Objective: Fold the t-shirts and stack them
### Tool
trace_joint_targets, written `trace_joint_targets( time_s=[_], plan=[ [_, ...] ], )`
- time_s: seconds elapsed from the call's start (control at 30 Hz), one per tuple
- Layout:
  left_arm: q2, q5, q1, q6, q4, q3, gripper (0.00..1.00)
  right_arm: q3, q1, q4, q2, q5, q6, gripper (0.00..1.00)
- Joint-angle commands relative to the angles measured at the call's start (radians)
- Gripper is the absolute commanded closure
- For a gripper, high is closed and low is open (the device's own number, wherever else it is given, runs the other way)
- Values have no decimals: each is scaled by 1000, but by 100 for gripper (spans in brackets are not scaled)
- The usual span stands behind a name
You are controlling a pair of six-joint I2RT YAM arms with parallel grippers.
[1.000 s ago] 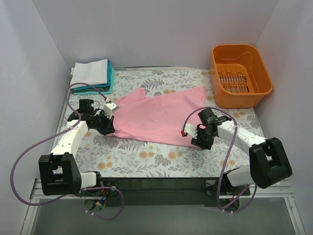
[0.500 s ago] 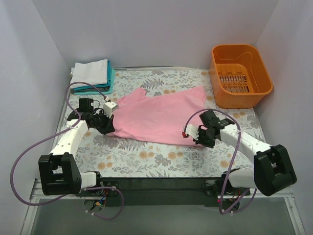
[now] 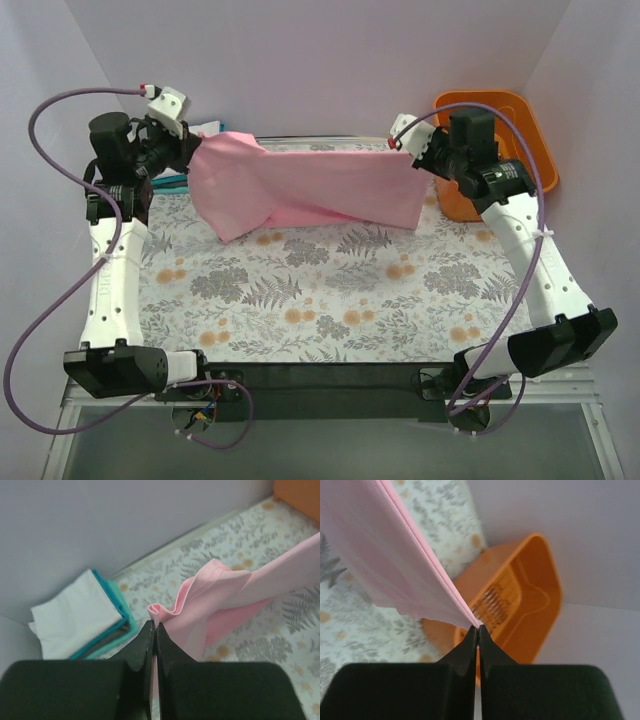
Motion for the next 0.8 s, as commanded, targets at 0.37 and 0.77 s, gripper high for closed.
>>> trace_joint_targets(
  time_s=[0.37, 0.77],
  plan=[
    [-425, -240, 3, -167, 250, 66, 100, 378, 1, -7, -284, 133, 52, 99],
    [-580, -219, 3, -133, 183, 194, 100, 538, -4, -13, -428, 93, 78, 99]
  ],
)
